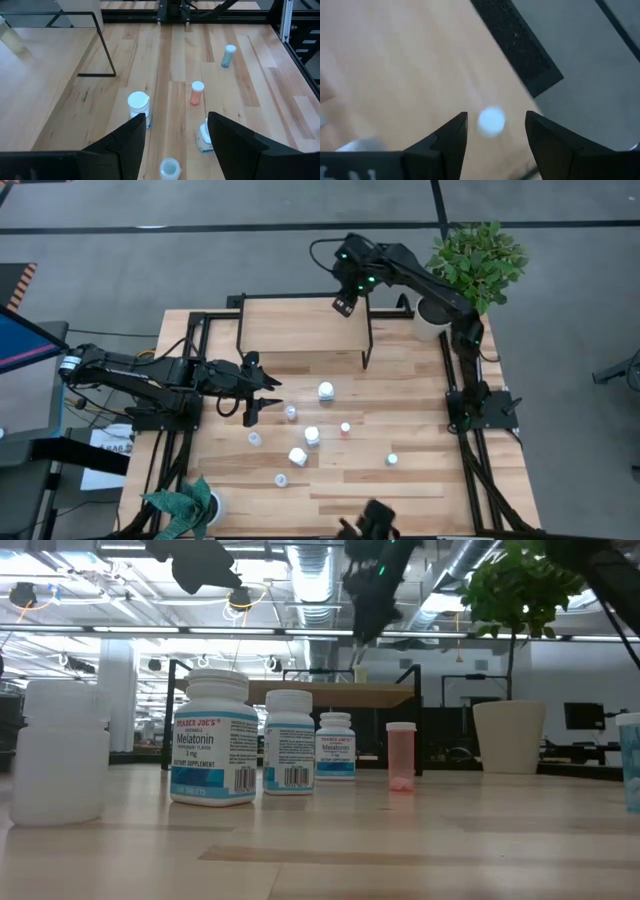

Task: Pick and place medicine bottles onto shelf by color
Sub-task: Put the blue pill bottle on the shelf

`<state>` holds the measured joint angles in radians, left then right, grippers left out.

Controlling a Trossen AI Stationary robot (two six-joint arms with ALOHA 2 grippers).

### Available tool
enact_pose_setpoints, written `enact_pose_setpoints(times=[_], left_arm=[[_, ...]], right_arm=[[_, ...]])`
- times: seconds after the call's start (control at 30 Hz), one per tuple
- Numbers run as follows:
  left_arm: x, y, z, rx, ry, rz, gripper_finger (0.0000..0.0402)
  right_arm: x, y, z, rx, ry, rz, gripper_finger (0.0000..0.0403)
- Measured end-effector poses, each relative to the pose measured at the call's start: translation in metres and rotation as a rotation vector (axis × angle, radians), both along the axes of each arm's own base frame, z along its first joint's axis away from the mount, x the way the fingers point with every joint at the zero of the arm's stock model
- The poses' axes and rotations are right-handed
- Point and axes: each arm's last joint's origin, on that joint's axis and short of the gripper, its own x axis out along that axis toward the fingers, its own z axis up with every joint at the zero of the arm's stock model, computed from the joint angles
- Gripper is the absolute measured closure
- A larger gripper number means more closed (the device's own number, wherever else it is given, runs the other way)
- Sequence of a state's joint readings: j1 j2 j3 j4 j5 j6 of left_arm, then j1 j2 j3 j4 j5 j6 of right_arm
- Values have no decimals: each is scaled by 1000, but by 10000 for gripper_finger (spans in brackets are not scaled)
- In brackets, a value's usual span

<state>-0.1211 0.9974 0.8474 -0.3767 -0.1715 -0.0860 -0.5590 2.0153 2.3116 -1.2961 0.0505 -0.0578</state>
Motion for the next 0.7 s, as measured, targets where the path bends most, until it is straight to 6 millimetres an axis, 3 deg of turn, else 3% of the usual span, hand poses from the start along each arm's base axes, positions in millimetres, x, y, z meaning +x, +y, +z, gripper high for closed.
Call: enact_pose_setpoints(times=[0.37, 0.53, 0.7], left_arm=[[0, 0, 0, 0, 0, 0, 199], [0, 0, 0, 0, -1, 0, 199], [0, 0, 0, -5, -1, 3, 199]], right_arm=[[-46, 117, 58, 88, 22, 125, 182], [-71, 175, 72, 118, -28, 225, 182], [-104, 229, 66, 149, -14, 245, 182]])
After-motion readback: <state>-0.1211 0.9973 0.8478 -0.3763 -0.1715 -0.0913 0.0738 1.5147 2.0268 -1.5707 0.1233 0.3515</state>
